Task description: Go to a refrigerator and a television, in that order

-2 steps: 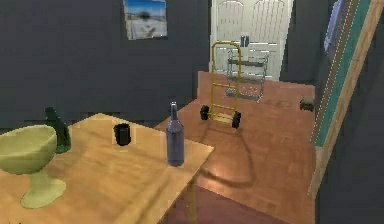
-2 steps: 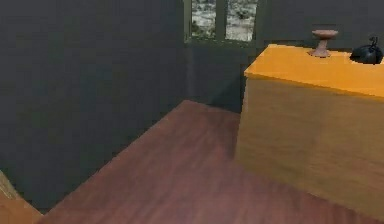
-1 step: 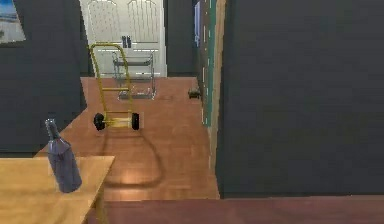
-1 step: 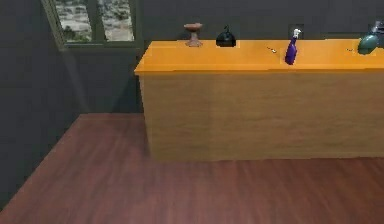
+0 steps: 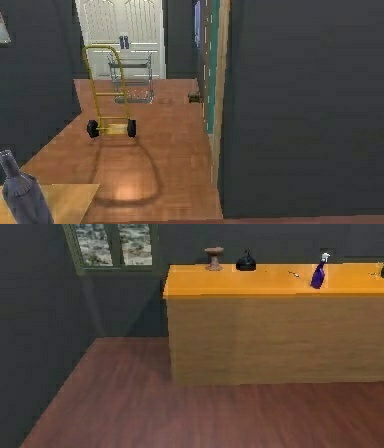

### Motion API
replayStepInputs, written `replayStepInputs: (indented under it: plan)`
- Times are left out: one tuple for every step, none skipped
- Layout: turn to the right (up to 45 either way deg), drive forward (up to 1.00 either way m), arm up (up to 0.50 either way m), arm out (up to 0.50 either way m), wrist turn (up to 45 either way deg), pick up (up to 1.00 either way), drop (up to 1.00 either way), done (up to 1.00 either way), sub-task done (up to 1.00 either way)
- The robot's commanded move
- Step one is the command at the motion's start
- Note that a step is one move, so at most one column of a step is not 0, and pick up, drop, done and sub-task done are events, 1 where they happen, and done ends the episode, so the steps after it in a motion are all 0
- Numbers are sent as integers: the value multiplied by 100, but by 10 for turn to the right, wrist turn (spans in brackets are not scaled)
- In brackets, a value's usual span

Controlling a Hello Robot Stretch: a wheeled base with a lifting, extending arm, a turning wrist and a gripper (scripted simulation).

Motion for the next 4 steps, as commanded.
replayStepInputs:
  plan:
    - [0,60,0,0,0,0,0,0,0]
    - [-240,0,0,0,0,0,0,0,0]
    - [0,80,0,0,0,0,0,0,0]
    - [210,0,0,0,0,0,0,0,0]
